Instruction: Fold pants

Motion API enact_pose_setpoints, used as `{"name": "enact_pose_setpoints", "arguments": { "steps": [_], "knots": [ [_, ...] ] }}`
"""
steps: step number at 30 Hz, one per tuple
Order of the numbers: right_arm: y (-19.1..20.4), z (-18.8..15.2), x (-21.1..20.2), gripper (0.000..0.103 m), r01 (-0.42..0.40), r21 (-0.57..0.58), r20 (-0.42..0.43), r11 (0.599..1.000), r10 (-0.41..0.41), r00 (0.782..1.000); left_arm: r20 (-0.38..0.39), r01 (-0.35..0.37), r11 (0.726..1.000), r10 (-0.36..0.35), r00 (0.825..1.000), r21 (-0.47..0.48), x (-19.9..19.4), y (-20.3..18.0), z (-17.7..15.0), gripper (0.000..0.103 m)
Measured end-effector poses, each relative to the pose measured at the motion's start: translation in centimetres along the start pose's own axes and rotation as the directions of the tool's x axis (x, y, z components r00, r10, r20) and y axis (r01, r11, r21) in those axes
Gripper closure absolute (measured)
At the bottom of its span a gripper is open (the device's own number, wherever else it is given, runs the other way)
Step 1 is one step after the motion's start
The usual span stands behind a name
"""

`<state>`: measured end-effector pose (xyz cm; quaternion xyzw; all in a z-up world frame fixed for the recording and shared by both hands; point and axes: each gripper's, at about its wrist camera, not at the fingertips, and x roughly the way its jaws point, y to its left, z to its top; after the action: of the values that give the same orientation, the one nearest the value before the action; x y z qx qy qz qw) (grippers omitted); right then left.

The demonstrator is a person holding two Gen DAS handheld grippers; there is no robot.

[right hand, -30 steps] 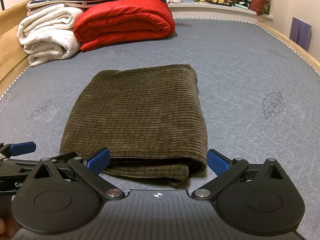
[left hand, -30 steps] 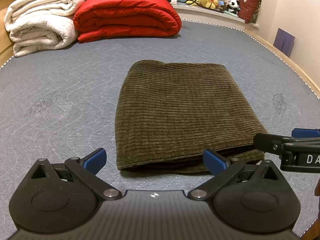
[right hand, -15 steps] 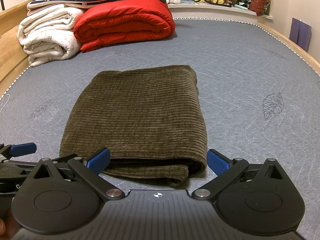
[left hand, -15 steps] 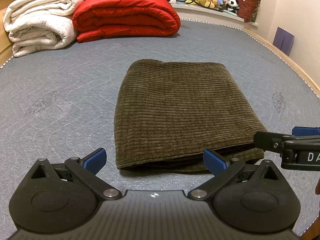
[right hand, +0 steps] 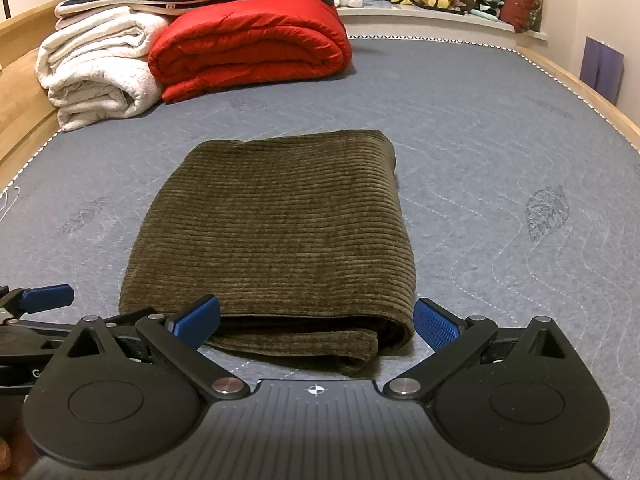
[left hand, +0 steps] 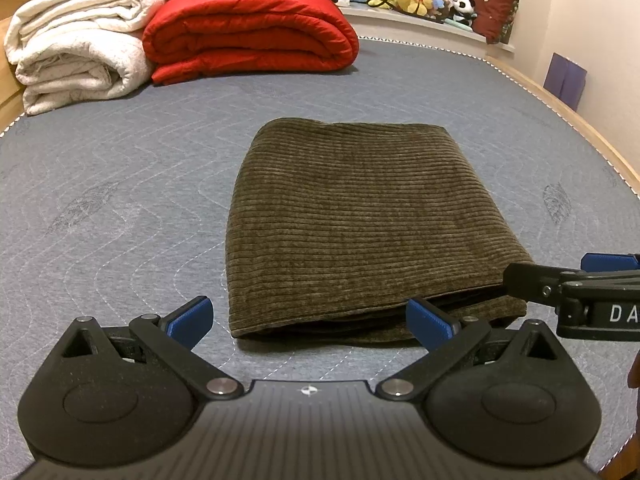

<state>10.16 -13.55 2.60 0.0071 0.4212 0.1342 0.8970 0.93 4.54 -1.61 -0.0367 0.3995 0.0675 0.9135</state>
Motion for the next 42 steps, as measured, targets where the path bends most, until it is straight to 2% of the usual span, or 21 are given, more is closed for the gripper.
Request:
{"name": "enact_pose_setpoints", "arguments": {
  "steps": [42],
  "knots": [
    [0.22,-0.06,0.00,0.001,0.001,0.002,0.002,1.000,-0.001,1.000,0.007,0.003,1.000,-0.003,1.000,0.009,-0.15,-0.18,-0.02,0.000]
  ]
}}
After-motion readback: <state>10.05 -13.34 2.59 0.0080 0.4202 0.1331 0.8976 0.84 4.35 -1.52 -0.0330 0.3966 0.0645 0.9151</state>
